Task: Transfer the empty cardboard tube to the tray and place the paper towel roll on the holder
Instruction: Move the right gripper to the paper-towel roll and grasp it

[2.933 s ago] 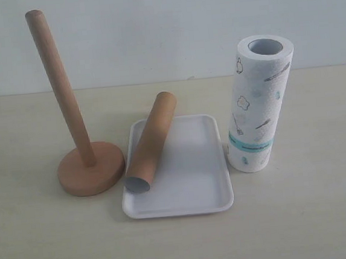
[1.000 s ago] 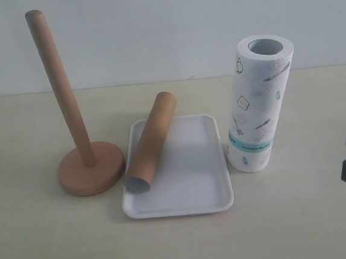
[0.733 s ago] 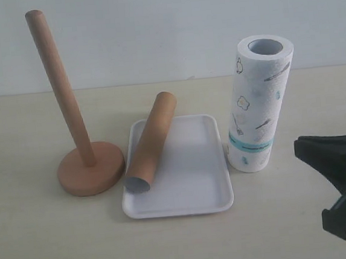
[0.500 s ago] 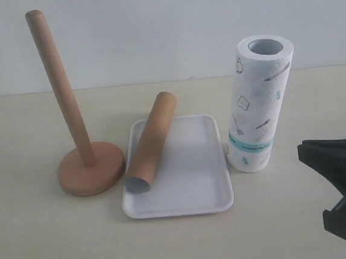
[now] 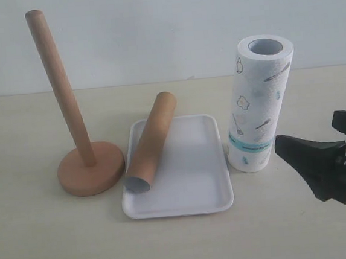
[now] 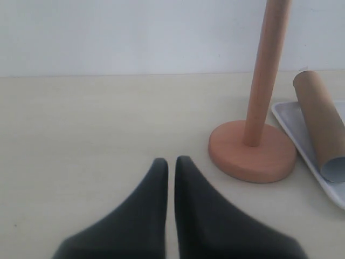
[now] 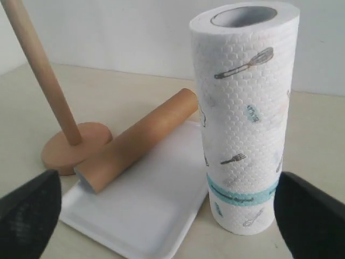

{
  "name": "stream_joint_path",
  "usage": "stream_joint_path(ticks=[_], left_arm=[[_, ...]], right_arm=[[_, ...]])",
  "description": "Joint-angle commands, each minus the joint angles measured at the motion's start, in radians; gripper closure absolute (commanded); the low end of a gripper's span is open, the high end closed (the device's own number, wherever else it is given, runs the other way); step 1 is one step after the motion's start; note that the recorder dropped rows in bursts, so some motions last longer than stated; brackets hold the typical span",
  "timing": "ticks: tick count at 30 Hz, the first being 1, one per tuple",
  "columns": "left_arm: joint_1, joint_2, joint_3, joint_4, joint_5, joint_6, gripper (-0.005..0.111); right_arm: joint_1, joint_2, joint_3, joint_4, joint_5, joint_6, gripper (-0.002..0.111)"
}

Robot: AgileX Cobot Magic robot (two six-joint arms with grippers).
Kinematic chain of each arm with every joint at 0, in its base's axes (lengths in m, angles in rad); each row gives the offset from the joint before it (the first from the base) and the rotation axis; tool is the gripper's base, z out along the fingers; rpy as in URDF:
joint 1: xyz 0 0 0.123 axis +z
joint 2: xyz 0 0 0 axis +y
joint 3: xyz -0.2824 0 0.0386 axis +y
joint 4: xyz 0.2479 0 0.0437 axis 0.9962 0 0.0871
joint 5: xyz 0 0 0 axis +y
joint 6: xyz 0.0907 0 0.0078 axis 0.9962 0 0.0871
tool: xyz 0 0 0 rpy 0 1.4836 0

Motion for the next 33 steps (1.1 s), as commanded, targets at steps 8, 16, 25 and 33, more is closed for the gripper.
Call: stream_joint_path(ticks=[8,16,25,33], left_arm=[[-0.005,-0.002,0.003,0.002,0.000,0.004,0.103],[-0.005,-0.002,0.003,0.002,0.000,0.004,0.103],[-0.005,-0.002,0.003,0.002,0.000,0.004,0.103],[-0.005,-0.002,0.003,0.002,0.000,0.004,0.103]], right_arm=[[0.001,0.001,-0.007,0.208,-0.017,-0.324,0.003],[0.001,0.197,-0.007,0.341,-0.201,-0.499,0.003],[0.001,0.537,-0.064,0.443,-0.483,-0.639,0.003],[0.001,0.718,-0.224,0.427,-0.507,-0.664,0.003]])
